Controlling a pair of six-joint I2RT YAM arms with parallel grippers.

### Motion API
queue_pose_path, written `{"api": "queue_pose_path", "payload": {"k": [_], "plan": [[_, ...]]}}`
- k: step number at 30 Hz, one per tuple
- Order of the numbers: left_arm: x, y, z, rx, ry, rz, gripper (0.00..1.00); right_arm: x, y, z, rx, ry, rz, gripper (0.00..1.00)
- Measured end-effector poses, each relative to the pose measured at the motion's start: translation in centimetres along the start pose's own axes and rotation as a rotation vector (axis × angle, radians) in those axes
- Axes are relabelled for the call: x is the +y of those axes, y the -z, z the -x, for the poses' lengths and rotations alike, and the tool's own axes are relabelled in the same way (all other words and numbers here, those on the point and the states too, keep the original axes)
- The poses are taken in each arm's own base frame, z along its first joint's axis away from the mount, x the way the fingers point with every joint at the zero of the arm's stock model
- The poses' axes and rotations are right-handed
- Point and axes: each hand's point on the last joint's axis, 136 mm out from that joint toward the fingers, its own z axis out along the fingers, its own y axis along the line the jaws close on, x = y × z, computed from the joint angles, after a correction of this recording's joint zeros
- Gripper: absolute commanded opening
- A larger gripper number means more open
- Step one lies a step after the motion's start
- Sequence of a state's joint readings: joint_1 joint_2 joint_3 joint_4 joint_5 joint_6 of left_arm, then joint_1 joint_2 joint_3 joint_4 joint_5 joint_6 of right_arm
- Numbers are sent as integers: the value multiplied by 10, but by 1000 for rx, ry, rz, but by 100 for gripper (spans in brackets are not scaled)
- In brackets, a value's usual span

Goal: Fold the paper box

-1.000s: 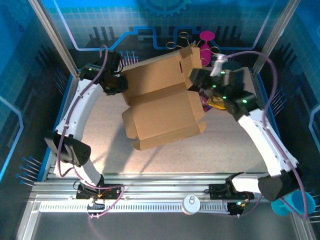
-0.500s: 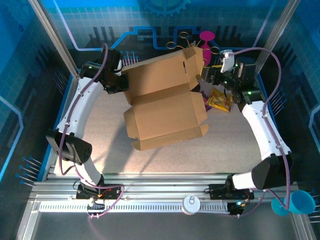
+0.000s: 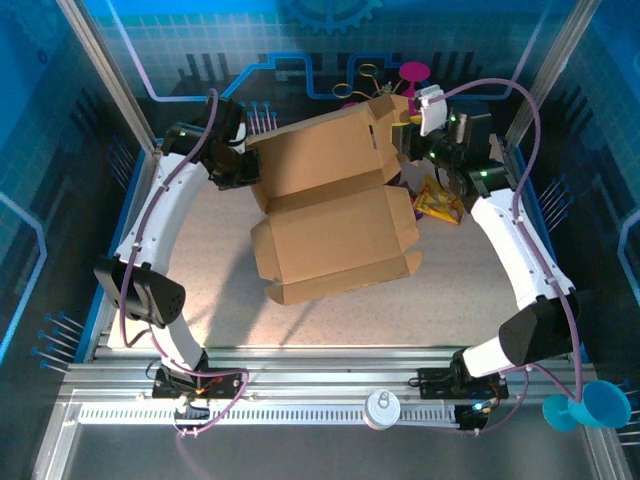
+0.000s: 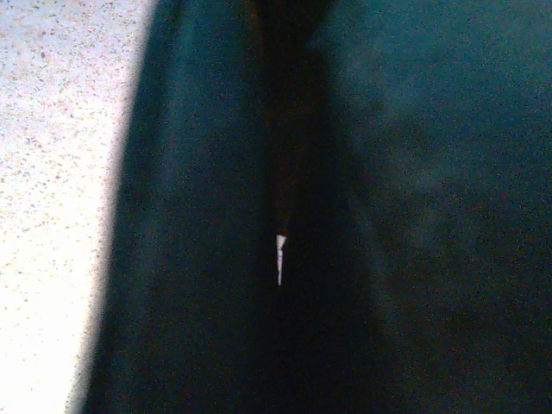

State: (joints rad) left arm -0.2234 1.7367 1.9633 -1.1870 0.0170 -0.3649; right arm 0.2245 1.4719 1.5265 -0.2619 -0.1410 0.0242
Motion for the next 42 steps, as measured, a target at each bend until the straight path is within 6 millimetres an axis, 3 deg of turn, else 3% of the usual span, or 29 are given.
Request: {"api": "queue_pose_path", "payload": {"k": [4,5,11,18,23,31,34,37,39,42], "plan": [[-2,1,1,1,1,-6,0,-6,-3,-7,34,58,-83,2],[-1,1,0,3,2,-5,0,-8,-3,-7,40,75,-106,0],[0,-4,-1,18,18,2,0,2,-3,-5,57,199,-233,0],[-2,-4,2,9,76,-12,0,51,15,12,8,389,-382,0],[-8,-3,5,3,86,-45,0,74,18,15,-6,501,-446,0],[-16,-15,6,-5,93,-126,0,89,3,18,11,627,-522,0],[-15,-23,0,6,112,-164,0,92,-3,18,22,644,-517,16],[-14,-31,-8,33,131,-216,0,111,-3,27,10,613,-366,44],[-15,-36,-13,46,134,-248,0,131,3,43,-17,539,-177,56],[-17,-45,-18,59,135,-296,0,143,30,81,-84,389,57,66]]}}
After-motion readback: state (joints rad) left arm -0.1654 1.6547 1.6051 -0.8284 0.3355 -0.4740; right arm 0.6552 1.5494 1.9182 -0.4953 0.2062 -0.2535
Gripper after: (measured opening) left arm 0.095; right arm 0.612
